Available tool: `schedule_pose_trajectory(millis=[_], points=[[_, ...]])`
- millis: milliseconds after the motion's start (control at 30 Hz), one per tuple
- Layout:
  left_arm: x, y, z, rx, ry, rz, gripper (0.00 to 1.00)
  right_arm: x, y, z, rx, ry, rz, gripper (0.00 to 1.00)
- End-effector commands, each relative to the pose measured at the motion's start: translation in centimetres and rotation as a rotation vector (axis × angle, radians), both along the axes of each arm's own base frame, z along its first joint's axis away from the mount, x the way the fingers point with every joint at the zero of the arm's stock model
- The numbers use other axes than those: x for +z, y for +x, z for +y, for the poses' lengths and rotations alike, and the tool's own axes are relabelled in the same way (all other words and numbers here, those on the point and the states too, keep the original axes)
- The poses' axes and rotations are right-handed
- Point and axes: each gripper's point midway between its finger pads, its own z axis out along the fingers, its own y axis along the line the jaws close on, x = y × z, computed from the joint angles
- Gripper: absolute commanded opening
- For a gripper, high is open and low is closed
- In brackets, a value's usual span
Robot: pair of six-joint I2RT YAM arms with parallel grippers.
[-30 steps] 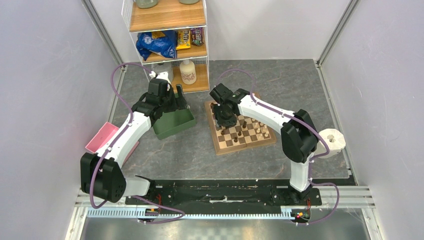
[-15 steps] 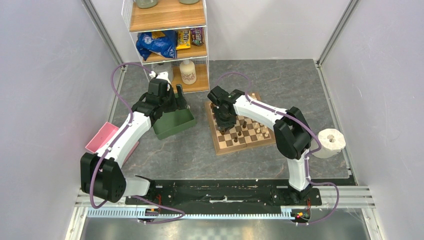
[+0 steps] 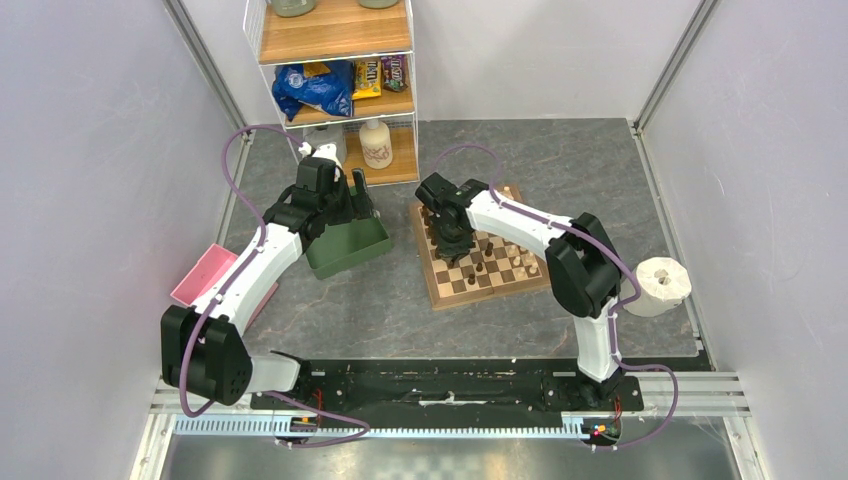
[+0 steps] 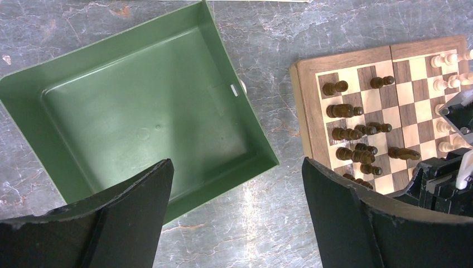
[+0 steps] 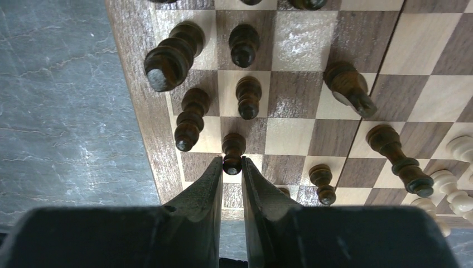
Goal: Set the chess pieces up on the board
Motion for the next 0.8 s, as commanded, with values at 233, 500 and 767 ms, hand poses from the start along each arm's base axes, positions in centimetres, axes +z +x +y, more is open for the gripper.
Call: schedule_pose_trajectory(millis=[233, 500, 767], points=[[1.0, 0.7, -0.1, 0.020, -0.035, -0.037, 0.92, 1.9, 1.9, -2.8, -0.055, -0.011, -0.066, 0.32], [1.0, 0.6, 0.0, 0.022, -0.030, -0.039, 0.92, 4.5, 2.4, -1.2, -0.032, 0.085, -0.101, 0.46], [0.9, 0.6, -0.1, 0.022, -0.033, -0.037, 0.92, 7.1, 2.7, 1.1, 0.011, 0.171, -0.140, 0.46]])
